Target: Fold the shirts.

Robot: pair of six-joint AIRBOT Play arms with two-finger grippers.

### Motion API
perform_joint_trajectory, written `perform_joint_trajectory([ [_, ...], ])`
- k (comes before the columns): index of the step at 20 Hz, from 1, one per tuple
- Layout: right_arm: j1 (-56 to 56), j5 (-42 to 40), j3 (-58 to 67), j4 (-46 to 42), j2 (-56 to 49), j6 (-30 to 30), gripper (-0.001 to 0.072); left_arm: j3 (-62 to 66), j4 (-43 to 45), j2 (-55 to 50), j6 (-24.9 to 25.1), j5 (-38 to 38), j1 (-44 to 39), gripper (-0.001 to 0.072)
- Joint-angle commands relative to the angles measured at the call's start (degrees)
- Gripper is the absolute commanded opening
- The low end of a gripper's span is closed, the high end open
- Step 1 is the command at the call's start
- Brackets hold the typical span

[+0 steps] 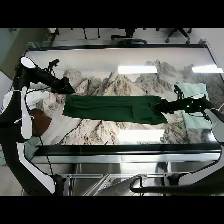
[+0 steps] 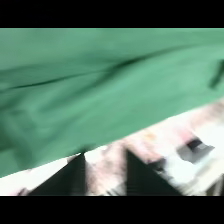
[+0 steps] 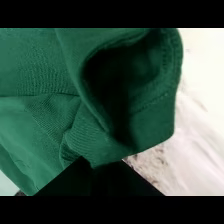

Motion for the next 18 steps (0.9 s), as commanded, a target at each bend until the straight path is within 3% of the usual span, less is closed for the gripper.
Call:
perform_joint_trajectory([
  [1, 0.2, 1.5, 0.2, 1.7, 1.4, -0.6, 0.0016, -1.2, -4.5, 0.0, -0.5, -0.1, -3.4, 0.0047],
  [4, -1.6, 4.2, 1.5, 1.7, 4.8, -0.1, 0.0016, -4.6, -4.5, 0.0, -0.5, 3.7, -9.2, 0.0047],
  [6, -3.2, 9.0, 4.4, 1.7, 7.1, 2.0, 0.0016, -9.2, -4.4, 0.0, 0.0, 10.0, -14.8, 0.0047],
  [12, -4.7, 23.4, 21.3, 3.8, 12.6, 11.0, 0.0016, -19.1, -4.5, -0.9, 0.5, 38.8, -33.7, 0.0047],
  [15, -4.2, 25.2, 26.7, 8.7, 14.6, 14.4, 0.0016, -14.8, -4.5, -5.3, -0.7, 47.5, -42.4, 0.0046],
  [18, -2.8, 25.7, 26.8, 8.8, 15.8, 15.6, 0.0017, -5.3, -4.5, -11.8, -2.8, 49.4, -48.4, 0.0046],
])
